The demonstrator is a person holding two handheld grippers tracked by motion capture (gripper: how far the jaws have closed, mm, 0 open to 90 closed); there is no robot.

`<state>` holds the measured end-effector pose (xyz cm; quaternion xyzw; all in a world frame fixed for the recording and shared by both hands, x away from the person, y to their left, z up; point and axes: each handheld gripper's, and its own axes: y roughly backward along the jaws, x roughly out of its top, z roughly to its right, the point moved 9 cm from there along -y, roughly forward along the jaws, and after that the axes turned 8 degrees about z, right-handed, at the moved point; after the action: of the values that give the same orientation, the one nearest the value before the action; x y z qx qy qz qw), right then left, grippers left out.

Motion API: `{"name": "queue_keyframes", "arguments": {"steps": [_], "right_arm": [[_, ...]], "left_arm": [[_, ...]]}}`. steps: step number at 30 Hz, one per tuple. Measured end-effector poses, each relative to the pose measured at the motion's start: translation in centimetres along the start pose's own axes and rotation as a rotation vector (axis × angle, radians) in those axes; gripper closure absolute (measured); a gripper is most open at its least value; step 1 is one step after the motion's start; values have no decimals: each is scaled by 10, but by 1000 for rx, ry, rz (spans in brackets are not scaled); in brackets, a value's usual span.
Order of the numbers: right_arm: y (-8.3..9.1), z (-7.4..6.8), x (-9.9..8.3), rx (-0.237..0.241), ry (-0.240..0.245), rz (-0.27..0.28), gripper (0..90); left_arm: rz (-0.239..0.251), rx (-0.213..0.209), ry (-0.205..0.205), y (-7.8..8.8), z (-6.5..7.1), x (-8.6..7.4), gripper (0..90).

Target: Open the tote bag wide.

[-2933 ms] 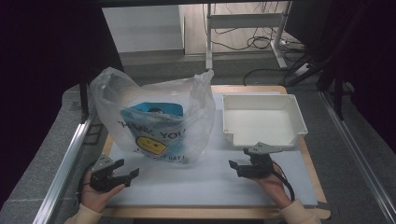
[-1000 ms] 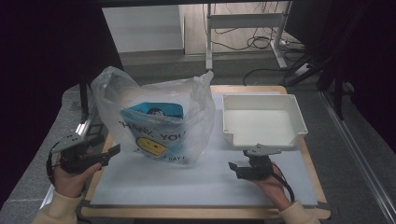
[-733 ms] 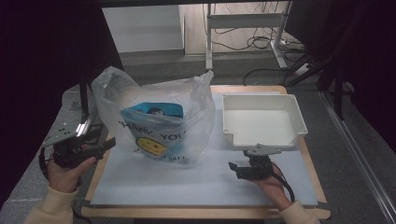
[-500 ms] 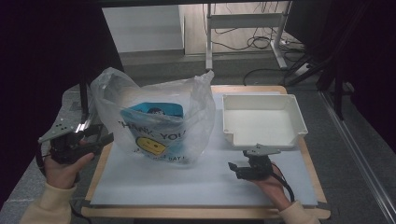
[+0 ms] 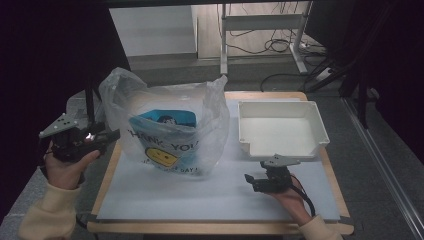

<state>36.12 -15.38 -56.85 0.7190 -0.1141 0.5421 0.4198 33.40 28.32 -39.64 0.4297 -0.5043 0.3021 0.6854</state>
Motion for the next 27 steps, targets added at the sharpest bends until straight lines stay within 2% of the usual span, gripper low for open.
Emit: {"name": "queue_keyframes", "arguments": {"steps": [7,12,15,17,22,27], "right_arm": [[0,0,-1,2,1,-10,206],[0,1,-1,-2,1,-8,207],[0,1,-1,-2,1,-8,206],[0,1,-1,-4,-1,-12,206],[0,1,-2,-3,0,-12,206],[0,2,-2,-5,-3,-13,207]], "left_arm": [[3,11,-9,-9,-7,15,375],[-10,14,-9,-20,-12,18,408],[-22,20,-23,-25,-13,16,491],[-26,21,-28,-27,-13,15,601],[-23,-10,-12,-29,-11,13,802],[-4,-37,-14,-29,-2,10,855]]}}
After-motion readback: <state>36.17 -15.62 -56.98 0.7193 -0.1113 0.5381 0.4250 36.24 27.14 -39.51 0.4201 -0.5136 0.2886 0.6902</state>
